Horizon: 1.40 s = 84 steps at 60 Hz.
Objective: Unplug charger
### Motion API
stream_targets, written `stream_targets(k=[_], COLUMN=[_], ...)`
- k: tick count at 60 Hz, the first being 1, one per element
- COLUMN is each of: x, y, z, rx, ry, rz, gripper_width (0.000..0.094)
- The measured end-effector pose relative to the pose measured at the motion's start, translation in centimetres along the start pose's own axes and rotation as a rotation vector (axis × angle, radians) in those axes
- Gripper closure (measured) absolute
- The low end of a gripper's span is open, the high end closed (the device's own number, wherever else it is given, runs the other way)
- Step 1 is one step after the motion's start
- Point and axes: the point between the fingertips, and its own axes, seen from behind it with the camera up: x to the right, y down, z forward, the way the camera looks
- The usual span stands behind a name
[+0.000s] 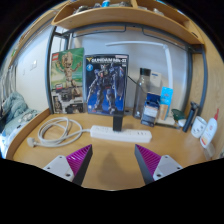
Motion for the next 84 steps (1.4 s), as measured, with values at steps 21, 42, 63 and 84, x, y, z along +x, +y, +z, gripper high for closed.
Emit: stream_targets(k=[21, 42, 63, 84], x=[1.7, 2.4, 14.7, 24.8], y=[-5.5, -10.6, -22.2, 4.1], z=[13.9, 12.9, -1.4, -3.4], rx=[0.079, 0.049, 0.037, -0.667], ry=[0.006, 0.013, 0.131, 0.155], rz=[0.023, 0.026, 0.022, 0.073], gripper_width=[0.0330, 0.0820, 0.0823, 0.0823])
